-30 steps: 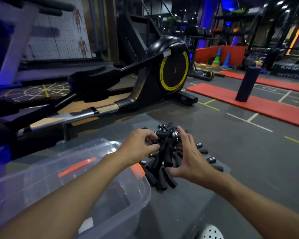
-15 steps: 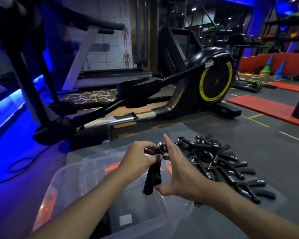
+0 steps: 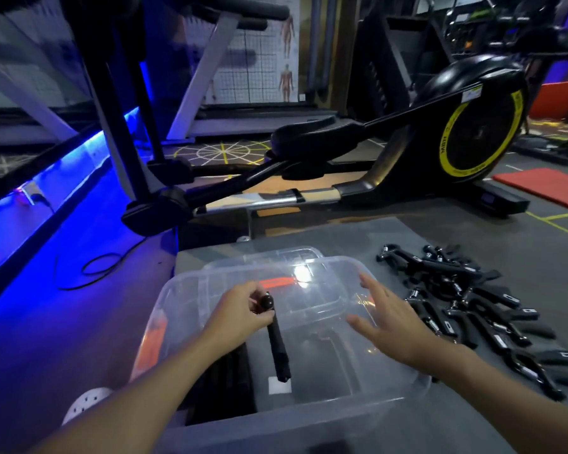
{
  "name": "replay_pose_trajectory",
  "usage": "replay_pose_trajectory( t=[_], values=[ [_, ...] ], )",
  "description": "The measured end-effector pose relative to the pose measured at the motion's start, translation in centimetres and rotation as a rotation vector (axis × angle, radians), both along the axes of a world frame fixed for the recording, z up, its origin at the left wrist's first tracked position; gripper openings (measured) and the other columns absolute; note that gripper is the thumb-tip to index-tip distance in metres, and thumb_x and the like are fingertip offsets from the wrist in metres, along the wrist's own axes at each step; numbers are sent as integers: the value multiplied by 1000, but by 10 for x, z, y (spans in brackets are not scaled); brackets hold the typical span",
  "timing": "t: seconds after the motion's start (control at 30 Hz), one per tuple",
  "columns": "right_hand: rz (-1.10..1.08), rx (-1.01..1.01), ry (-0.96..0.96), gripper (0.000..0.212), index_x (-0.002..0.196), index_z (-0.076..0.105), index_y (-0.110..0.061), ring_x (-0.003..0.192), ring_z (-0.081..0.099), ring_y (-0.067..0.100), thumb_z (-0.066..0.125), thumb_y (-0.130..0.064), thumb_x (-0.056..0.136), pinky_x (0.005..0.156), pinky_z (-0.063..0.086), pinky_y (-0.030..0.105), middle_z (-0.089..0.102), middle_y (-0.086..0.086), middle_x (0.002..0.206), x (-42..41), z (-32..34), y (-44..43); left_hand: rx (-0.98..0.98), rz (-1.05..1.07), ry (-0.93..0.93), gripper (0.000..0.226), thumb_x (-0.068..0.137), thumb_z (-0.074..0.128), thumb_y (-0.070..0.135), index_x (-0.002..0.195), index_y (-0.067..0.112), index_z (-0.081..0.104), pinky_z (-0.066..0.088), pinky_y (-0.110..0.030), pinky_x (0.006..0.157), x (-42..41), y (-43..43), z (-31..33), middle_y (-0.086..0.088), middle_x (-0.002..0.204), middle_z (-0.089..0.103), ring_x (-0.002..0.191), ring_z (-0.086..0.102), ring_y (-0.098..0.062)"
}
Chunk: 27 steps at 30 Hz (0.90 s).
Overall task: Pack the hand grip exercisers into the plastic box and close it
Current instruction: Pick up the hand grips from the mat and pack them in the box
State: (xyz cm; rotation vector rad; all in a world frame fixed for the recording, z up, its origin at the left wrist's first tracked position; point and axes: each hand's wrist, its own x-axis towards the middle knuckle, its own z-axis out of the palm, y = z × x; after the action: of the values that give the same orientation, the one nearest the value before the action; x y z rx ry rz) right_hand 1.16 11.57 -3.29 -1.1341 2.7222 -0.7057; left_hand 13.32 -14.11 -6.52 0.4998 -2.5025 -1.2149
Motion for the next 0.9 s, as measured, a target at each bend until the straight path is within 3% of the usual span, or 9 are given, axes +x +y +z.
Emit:
replay_pose_trajectory(
  t=[0.1,0.27,0.37,0.6,0.9],
  values=[
    [-13,-51,-37,76,151,16,-29,139,37,13,52,-54,89,112,33,40,32,-12,154,-3,-6,0,-59,7,-63,20,68,77,15,71,25,60,47,-27,59,1,-16,-18,11,59,65,52,56,-4],
    [-16,-18,-11,72,149,18,-33,131,47,17,52,-55,90,109,37,42,39,-11,150,-3,-9,-1,-85,-11,-147,16,62,74,23,74,28,65,56,-34,71,0,-30,-42,9,70,70,68,67,-9],
    [-14,-9,-10,72,149,17,-34,127,51,18,53,-54,90,107,37,40,41,-13,148,-3,-9,-2,-118,-28,-196,16,65,74,24,74,33,65,56,-30,72,3,-37,-54,11,73,70,67,65,-2],
    [-16,-26,-2,71,148,18,-33,124,52,19,54,-52,90,105,38,40,43,-13,146,-3,-10,-1,-189,-25,-280,14,66,79,23,76,21,69,55,-36,74,7,-48,-72,7,75,69,73,66,-12],
    [-18,-21,26,66,147,23,-31,119,52,14,55,-46,91,98,33,30,48,-11,140,0,-8,-2,-274,-40,-394,14,74,73,33,81,25,64,54,-39,77,4,-51,-83,9,80,66,76,63,-14]
  ],
)
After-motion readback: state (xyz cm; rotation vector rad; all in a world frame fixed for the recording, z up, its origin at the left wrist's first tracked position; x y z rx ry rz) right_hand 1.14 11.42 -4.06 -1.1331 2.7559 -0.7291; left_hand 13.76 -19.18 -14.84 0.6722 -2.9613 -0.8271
